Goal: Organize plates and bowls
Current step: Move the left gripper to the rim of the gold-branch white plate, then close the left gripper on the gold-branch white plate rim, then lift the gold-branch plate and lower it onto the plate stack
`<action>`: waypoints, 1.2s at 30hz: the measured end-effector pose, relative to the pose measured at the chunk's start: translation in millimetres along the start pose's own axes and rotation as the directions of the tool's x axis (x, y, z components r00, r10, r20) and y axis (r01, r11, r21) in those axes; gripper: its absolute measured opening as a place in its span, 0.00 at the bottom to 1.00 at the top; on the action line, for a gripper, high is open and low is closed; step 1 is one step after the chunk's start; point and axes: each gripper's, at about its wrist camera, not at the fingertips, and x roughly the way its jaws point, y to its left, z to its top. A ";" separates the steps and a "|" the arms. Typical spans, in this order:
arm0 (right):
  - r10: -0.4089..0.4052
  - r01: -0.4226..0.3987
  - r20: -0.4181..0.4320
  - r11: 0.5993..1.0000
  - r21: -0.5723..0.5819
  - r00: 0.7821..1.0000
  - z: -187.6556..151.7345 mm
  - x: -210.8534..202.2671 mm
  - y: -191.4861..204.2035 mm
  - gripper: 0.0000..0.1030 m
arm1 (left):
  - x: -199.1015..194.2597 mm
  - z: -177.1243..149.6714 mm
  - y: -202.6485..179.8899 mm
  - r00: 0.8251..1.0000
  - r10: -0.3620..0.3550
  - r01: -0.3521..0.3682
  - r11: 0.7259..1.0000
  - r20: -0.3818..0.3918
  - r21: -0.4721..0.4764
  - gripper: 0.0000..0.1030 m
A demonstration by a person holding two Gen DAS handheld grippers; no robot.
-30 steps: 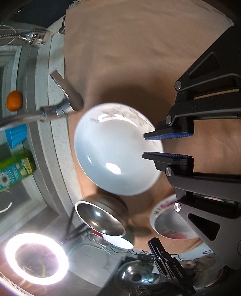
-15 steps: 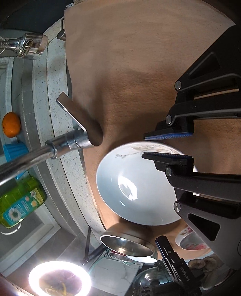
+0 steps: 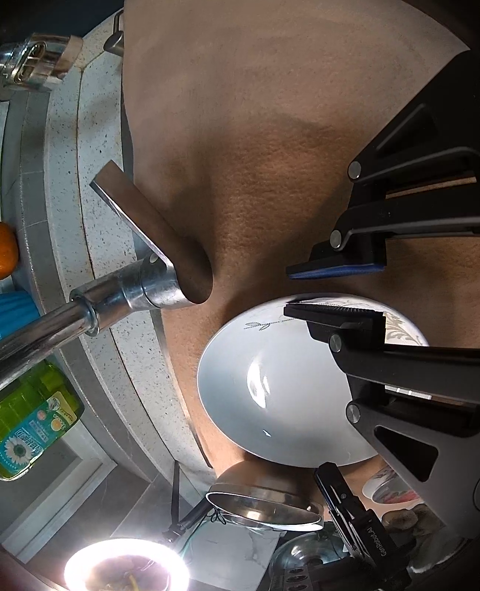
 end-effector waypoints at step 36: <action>0.019 -0.018 0.006 0.997 -0.073 1.000 -29.0 -37.2 33.9 0.08 | -39.2 -24.7 5.8 0.999 -0.019 0.018 0.999 0.043 0.027 0.18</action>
